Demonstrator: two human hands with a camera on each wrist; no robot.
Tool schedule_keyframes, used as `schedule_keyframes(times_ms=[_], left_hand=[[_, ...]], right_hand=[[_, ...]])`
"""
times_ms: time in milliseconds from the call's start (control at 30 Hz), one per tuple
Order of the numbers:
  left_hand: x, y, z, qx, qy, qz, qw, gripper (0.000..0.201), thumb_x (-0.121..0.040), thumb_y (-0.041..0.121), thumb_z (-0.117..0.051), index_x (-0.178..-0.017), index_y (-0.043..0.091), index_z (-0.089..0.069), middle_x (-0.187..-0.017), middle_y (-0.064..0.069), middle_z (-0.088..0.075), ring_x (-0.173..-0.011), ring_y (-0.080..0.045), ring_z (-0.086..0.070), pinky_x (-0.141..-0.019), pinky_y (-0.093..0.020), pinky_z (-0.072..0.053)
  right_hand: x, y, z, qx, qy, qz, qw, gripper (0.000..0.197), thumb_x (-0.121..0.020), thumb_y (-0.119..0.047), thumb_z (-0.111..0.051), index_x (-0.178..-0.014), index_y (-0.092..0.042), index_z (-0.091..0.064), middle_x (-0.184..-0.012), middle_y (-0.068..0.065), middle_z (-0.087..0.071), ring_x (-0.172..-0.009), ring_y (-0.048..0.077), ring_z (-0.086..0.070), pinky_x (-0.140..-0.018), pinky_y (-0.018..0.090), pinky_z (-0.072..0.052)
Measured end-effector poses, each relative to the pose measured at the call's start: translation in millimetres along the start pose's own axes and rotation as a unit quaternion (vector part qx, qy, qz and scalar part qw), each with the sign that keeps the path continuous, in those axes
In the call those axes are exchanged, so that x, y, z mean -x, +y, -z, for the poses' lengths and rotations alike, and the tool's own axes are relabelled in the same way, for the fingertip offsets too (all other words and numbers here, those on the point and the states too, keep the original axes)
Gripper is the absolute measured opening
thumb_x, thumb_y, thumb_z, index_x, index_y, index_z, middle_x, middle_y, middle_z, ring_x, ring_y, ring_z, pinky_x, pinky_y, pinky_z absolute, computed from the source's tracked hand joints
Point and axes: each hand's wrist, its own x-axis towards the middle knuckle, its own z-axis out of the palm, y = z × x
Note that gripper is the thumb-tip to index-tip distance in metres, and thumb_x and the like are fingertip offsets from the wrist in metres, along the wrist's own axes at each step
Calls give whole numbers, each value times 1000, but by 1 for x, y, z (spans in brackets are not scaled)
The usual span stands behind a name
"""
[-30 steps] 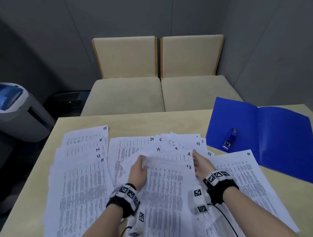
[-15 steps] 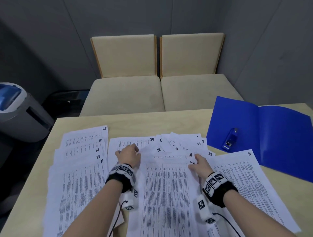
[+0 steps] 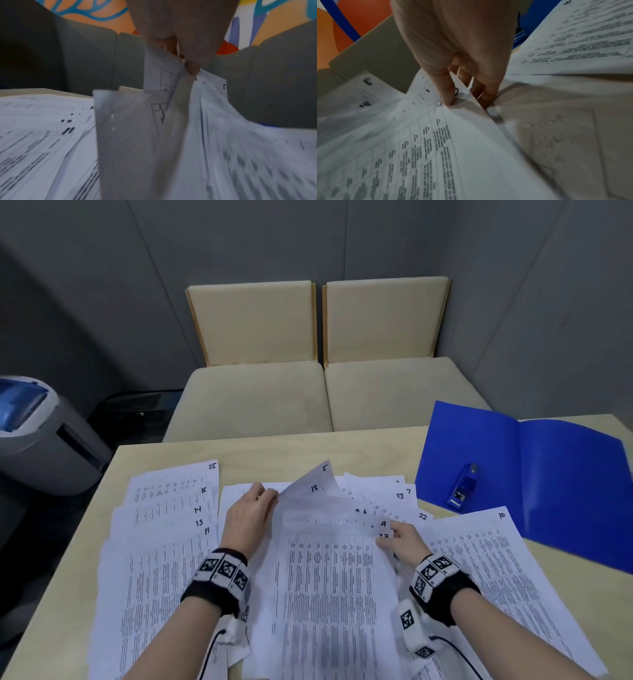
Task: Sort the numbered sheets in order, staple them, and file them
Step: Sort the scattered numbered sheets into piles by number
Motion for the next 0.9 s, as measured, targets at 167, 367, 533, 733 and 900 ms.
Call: schedule_keyframes(times_ms=[167,367,533,733,900], left_hand=[[-10,1,17,141,-44,119,982,13,-87,7,-60,-91,11,-72,-90,-4,-66,-76,-17,-59,-71,-25,-44],[-23,21,50,-6,15,7,1000,7,-87,7,-59,-93,7,-63,-88,-7,-59,-60,-24,-52,-51,-28,-34],[-43,46,96,-99,175,-52,978,15,-80,-6,-62,-90,5,-56,-66,-9,-58,-42,-14,-31,-40,-13,-5],[-79,60,167,-6,279,-97,955,22,-84,-3,-47,-100,6,-58,-88,-11,-65,-71,-29,-59,-58,-34,-46],[-109,54,173,58,168,-47,983,13,-91,9,-51,-99,10,-62,-91,-9,-70,-82,-27,-64,-73,-34,-49]], right_hand=[[3,2,2,-13,-6,18,1000,32,-82,5,-62,-89,-25,-68,-97,2,-71,-106,28,-63,-101,46,-46],[12,-3,0,-21,-9,37,999,26,-84,7,-57,-84,-17,-68,-93,8,-70,-96,27,-63,-94,41,-48],[18,0,5,-69,-14,40,997,26,-85,10,-55,-88,-11,-69,-81,5,-70,-85,26,-63,-82,35,-52],[23,-1,19,-91,-42,43,994,3,-86,1,-61,-85,-1,-62,-78,23,-60,-72,26,-57,-65,27,-48],[27,-10,29,-127,-45,43,990,17,-88,7,-57,-75,-3,-51,-61,4,-46,-53,11,-46,-49,16,-39]])
